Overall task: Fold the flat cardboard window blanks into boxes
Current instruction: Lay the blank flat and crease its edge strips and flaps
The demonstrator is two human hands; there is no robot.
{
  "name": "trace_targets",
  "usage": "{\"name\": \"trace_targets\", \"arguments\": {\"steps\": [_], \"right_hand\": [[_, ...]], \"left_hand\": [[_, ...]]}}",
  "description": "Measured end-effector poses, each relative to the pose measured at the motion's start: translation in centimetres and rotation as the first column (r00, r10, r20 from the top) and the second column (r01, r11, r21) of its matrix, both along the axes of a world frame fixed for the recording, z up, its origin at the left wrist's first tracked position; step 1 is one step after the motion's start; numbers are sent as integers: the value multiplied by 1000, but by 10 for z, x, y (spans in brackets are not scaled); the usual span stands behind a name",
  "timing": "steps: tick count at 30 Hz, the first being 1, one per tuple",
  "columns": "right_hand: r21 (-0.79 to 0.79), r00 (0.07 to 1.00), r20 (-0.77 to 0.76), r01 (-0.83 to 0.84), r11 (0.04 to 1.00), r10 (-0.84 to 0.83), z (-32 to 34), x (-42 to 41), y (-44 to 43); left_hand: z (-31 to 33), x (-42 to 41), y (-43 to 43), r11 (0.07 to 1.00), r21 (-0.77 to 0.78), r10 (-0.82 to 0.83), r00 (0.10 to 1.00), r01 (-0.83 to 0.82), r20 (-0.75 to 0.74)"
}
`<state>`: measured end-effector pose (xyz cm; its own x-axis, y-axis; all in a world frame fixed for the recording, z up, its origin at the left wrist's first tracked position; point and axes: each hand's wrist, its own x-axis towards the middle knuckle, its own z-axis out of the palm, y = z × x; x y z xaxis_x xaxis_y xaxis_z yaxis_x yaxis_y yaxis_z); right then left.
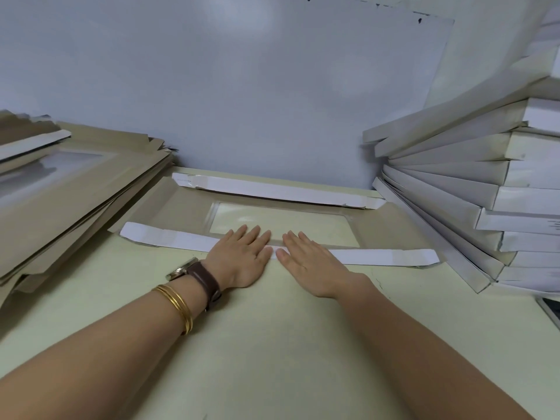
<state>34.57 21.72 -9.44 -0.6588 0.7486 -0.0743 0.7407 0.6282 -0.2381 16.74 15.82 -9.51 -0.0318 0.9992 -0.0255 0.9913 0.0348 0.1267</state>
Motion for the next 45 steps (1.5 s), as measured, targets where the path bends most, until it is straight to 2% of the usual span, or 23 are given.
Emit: {"name": "trace_targets", "arguments": {"steps": [12,20,24,29,33,35,37,40,42,45], "right_hand": [[51,986,84,141,989,-145,1,83,27],[9,970,92,225,974,-225,8,127,38],[38,956,147,250,967,-253,14,152,45],[66,940,212,259,963,-268,20,161,45],[92,934,228,262,961,-276,21,156,37],[127,927,236,267,955,-291,24,152,29],[190,923,241,257,947,-299,27,143,17],[296,922,244,223,929,-300,27,126,-5],[321,916,252,226,920,-313,28,114,-18],[341,899,262,253,905,-350,30,102,-30]], "left_hand": [[-3,-78,-25,981,-26,192,981,-192,-28],[-4,-119,-41,972,-31,234,972,-235,-30],[-5,-125,-43,970,-19,243,970,-243,-14],[-5,-121,-42,966,54,252,968,-252,3],[0,-107,-42,933,251,283,956,-257,-76],[6,-93,-44,911,362,248,964,-197,-98],[11,-72,-45,905,400,187,981,-149,-57],[14,-29,-45,932,360,54,998,-46,-12],[13,0,-46,939,343,-53,998,35,42],[14,34,-46,948,309,-126,983,79,137]]}}
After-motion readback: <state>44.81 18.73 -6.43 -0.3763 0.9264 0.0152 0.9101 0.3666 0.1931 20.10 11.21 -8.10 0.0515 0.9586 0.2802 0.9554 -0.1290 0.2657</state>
